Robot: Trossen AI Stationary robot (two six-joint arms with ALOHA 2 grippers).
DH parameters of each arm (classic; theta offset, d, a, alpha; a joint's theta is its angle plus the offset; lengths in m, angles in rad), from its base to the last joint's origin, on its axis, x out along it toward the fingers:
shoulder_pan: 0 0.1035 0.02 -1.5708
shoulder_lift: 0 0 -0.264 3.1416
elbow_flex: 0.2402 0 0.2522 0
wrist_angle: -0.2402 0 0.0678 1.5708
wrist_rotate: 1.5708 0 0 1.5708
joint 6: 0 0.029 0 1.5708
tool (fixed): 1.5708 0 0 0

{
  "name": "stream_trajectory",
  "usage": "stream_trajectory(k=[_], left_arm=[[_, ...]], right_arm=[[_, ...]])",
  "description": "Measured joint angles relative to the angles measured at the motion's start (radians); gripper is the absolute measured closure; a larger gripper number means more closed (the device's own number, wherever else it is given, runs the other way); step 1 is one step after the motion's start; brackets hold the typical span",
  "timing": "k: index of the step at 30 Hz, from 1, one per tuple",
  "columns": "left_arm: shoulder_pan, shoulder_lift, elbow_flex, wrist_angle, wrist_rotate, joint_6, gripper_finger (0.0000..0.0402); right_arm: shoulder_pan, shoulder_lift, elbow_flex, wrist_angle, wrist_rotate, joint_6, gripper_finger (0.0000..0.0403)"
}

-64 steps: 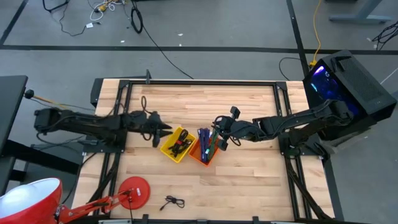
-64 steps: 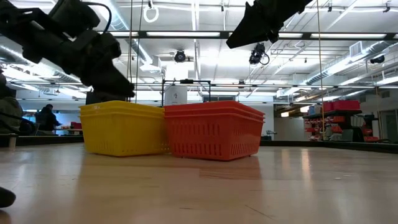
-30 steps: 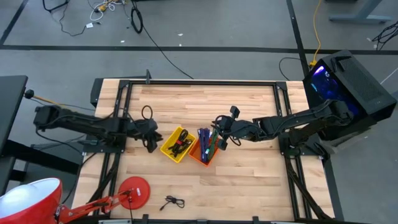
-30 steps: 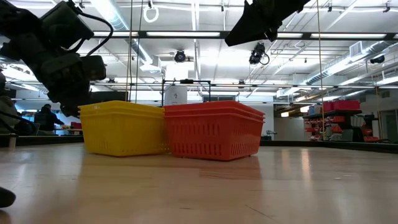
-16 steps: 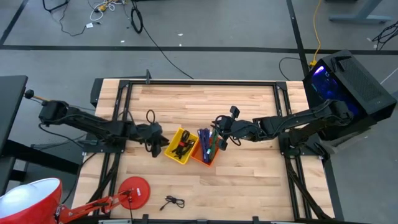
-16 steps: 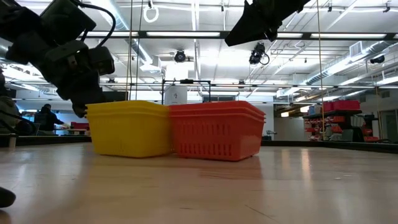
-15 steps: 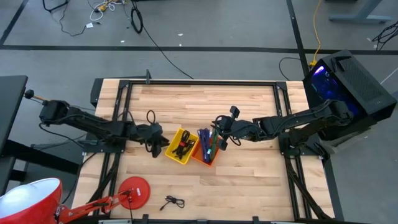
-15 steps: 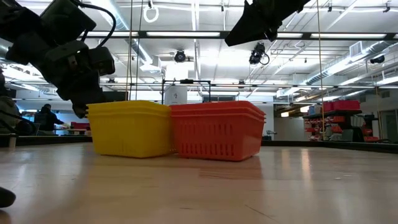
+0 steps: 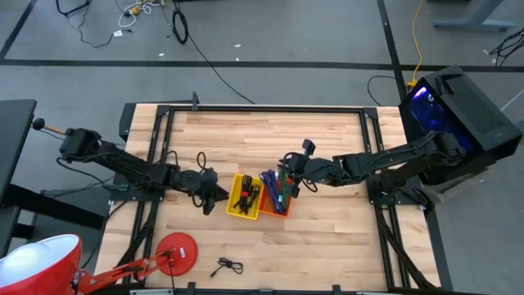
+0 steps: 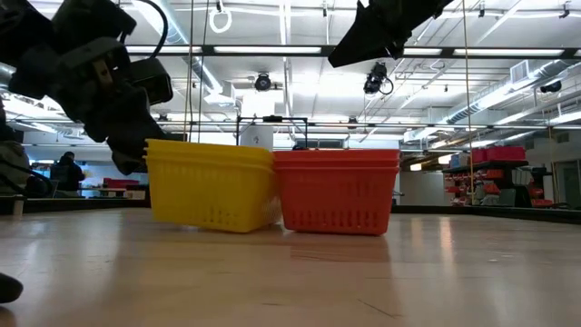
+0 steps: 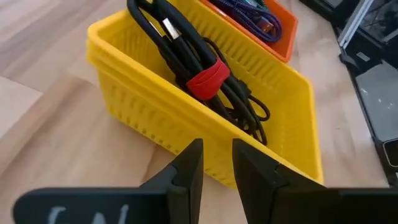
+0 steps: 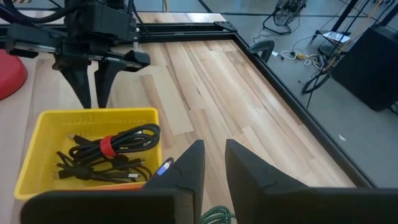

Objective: Pick & Place USB Port
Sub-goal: Adjust the yellow bin

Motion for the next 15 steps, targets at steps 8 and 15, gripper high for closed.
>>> stream_trajectory(k=[8, 15], left_arm=[[-0.037, 0.012, 0.000, 0.004, -0.023, -0.030, 0.0313], [-0.069, 0.012, 0.000, 0.009, -0.077, -0.051, 0.0313]], right_arm=[[0.000, 0.000, 0.000, 0.000, 0.000, -0.008, 0.0337], [0.000, 0.000, 0.000, 0.011, 0.000, -0.019, 0.0337]])
